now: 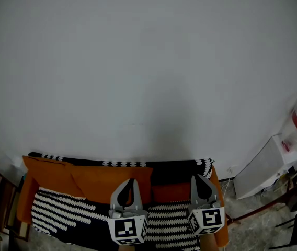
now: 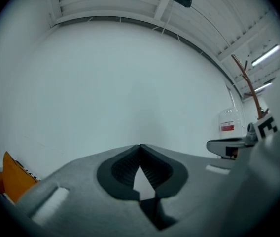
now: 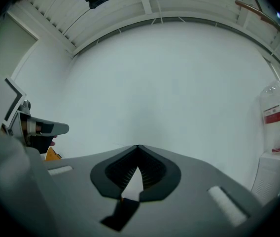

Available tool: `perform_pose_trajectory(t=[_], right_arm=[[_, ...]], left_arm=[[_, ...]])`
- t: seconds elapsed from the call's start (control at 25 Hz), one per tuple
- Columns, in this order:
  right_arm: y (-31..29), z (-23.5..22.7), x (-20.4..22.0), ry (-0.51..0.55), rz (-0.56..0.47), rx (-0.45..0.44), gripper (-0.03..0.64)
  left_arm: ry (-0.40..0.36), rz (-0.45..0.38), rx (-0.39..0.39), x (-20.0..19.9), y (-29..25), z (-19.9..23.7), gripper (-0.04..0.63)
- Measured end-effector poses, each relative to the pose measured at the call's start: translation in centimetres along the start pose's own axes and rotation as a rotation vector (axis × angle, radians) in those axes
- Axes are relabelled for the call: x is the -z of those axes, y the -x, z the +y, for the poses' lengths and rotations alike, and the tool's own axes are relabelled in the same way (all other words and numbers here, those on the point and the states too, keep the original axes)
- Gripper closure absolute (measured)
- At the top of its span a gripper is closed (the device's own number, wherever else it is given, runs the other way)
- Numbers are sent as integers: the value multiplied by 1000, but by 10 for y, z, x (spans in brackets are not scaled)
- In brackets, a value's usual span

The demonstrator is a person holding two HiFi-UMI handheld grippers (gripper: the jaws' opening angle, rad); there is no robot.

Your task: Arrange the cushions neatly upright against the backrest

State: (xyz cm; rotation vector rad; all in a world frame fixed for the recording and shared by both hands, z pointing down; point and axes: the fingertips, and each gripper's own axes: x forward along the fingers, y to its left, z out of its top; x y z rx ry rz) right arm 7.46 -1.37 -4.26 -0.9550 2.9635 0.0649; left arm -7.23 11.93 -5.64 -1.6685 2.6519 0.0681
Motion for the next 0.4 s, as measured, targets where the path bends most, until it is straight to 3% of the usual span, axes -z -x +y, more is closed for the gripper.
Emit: perform_pose_trajectory(t=[0.4], right_arm=[[6,-3,-1,2,-2,-5,607]], left_arm=[[-4,8,-5,1,2,-7,591]])
